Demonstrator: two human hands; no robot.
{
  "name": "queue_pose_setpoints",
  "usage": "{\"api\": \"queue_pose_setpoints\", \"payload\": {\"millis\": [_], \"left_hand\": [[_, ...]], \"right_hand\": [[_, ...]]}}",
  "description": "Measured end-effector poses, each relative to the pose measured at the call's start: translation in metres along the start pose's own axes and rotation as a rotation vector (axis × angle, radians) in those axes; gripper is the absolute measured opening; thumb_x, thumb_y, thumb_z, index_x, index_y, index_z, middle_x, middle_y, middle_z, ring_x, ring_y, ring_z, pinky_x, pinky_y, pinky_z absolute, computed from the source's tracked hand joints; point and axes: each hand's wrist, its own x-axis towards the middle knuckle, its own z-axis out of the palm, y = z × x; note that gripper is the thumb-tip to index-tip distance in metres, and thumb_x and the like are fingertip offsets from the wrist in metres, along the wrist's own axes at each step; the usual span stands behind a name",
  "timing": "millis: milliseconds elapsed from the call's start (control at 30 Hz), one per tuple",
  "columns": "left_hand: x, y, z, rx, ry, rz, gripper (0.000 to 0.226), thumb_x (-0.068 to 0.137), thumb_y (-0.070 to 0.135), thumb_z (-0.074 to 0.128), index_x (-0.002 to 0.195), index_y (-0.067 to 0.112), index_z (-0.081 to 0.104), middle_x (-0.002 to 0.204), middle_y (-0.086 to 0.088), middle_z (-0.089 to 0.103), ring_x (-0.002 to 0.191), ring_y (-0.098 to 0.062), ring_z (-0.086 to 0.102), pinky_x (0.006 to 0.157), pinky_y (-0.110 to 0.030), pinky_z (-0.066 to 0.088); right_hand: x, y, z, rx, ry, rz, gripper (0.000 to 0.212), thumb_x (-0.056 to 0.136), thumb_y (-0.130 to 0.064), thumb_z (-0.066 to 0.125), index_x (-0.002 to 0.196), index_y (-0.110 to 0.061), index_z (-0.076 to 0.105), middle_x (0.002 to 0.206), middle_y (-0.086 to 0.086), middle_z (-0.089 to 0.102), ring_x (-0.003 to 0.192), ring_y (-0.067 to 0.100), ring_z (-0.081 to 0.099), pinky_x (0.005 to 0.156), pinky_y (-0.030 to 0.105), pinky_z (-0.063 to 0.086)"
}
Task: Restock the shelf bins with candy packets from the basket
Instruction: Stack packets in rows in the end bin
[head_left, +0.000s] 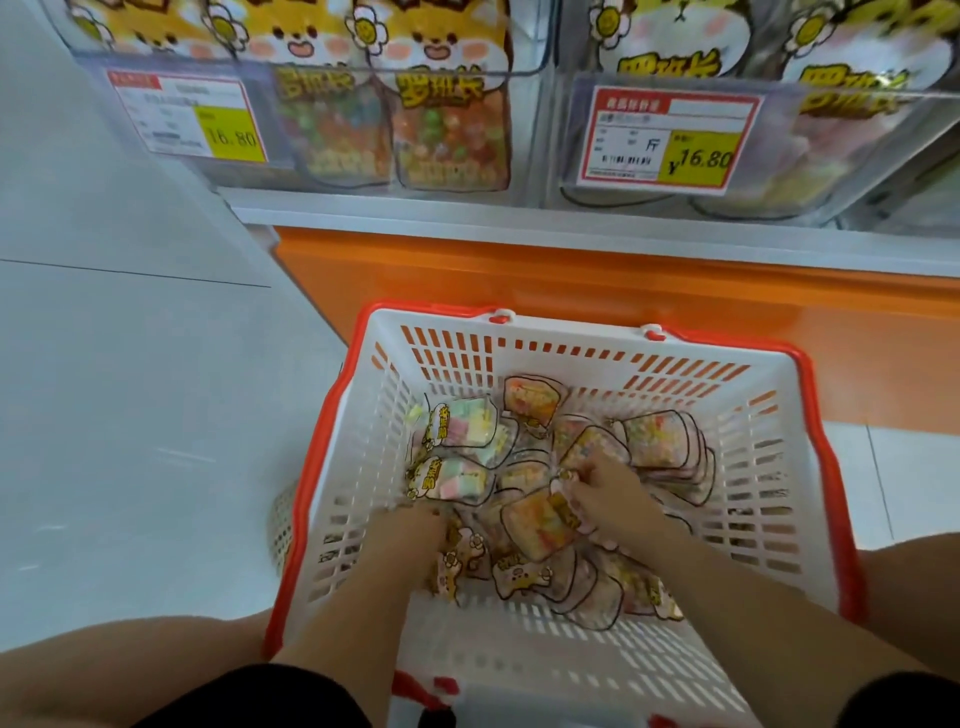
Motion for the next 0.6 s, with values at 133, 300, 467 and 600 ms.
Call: {"api": "queue_pose_setpoints", "payload": {"millis": [133, 300, 467, 600], "left_hand": [[-0.001, -0.005, -0.017, -0.337, 0.007, 0.074, 0.011, 0.092, 0.015, 0.061, 0.102, 0.012, 0.065, 0.089, 0.001, 0.056, 0.087, -0.019, 0.059, 0.073, -0.025, 0.046], [-0.015, -0.022, -0.054, -1.111, 0.086, 0.137, 0.024, 0.094, 0.020, 0.069, 0.076, 0.009, 0.057, 0.076, -0.004, 0.060, 0.068, -0.016, 0.058, 0.066, -0.024, 0.048], [-0.038, -0.016, -0.073, -1.366, 0.148, 0.113, 0.035, 0.097, 0.031, 0.064, 0.122, 0.007, 0.065, 0.113, 0.003, 0.071, 0.101, -0.014, 0.069, 0.076, -0.016, 0.052], [-0.056, 0.009, -0.089, -1.644, 0.079, 0.069, 0.042, 0.100, 0.028, 0.058, 0.136, 0.007, 0.055, 0.118, -0.009, 0.070, 0.099, -0.011, 0.068, 0.072, -0.016, 0.053]], "right_hand": [[-0.008, -0.011, -0.037, 0.010, 0.091, -0.087, 0.005, 0.100, -0.023, 0.056, 0.096, -0.023, 0.052, 0.089, 0.002, 0.062, 0.081, 0.019, 0.060, 0.072, 0.039, 0.050], [-0.023, -0.035, -0.076, -0.069, 0.135, -0.183, 0.021, 0.099, -0.022, 0.059, 0.111, -0.005, 0.061, 0.105, 0.021, 0.067, 0.100, 0.035, 0.064, 0.090, 0.048, 0.053], [-0.059, -0.067, -0.113, -0.061, 0.104, -0.275, 0.014, 0.094, -0.026, 0.068, 0.101, -0.015, 0.070, 0.093, 0.000, 0.071, 0.086, 0.018, 0.067, 0.079, 0.032, 0.053], [-0.085, -0.083, -0.115, -0.034, 0.020, -0.313, 0.013, 0.091, -0.031, 0.071, 0.097, -0.020, 0.073, 0.086, -0.004, 0.074, 0.081, 0.010, 0.068, 0.075, 0.023, 0.052]]}}
